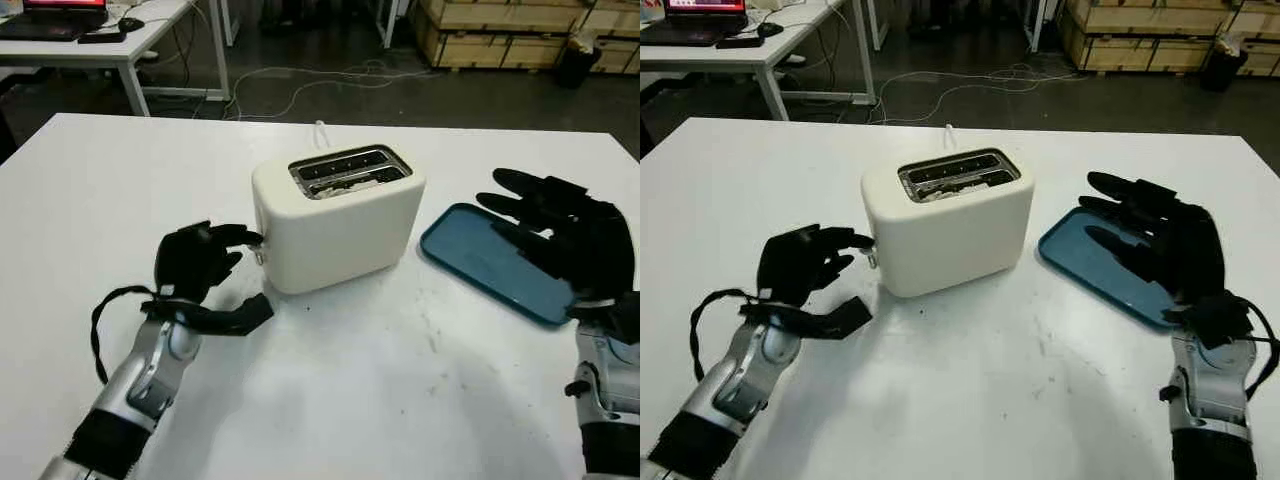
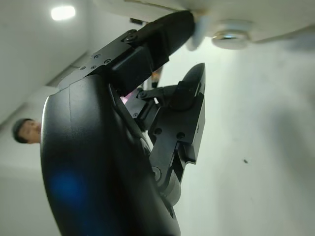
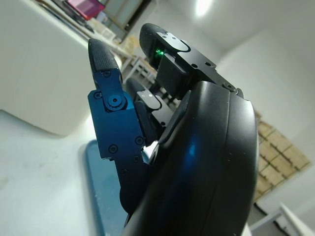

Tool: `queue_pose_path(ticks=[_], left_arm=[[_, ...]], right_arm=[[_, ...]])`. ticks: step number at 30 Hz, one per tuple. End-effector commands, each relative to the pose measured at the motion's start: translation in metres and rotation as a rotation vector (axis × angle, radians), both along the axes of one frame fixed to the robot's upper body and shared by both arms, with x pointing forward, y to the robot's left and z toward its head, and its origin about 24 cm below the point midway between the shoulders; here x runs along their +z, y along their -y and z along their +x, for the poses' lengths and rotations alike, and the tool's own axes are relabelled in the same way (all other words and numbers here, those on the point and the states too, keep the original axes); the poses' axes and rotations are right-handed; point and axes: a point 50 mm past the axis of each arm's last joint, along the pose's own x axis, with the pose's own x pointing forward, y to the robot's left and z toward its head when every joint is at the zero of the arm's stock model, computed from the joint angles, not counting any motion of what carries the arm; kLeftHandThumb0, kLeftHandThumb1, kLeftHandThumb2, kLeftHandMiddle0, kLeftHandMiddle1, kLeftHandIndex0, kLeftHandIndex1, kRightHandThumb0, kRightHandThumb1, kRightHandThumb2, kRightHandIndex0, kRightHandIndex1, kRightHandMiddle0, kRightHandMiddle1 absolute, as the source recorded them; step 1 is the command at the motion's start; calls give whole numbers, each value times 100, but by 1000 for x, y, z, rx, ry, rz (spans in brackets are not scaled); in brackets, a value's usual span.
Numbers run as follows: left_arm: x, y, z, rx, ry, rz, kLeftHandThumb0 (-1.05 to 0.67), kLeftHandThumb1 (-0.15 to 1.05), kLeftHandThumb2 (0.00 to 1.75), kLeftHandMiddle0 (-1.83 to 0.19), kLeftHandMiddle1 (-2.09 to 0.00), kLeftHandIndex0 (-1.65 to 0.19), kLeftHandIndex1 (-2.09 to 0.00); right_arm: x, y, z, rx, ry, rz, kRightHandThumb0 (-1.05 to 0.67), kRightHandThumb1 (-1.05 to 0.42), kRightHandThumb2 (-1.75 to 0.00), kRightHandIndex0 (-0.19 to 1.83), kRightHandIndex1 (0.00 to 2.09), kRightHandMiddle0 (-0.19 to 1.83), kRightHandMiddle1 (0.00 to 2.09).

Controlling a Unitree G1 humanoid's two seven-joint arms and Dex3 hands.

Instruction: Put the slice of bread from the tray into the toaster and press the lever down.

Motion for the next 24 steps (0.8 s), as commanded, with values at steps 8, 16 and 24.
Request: queue_pose_path(ticks=[8,16,24], left_arm=[[31,-1,5,-75,74,38,8,85,0,-88,-131,-131,-15],[60,-8,5,-86,174,126,7,80,0,-98,-118,-132,-17],[91,-12,4,-98,247,191,2,76,0,-102,-110,-133,-18]], right_arm=[[-2,-4,7,-15,-9,-2,-44,-86,0,89,0,82,0],[-5,-6,9,-3,-20,14,-47,-86,0,88,0,82,0],[-4,-9,10,-4,-31,5,-48,-86,0,88,0,80,0]])
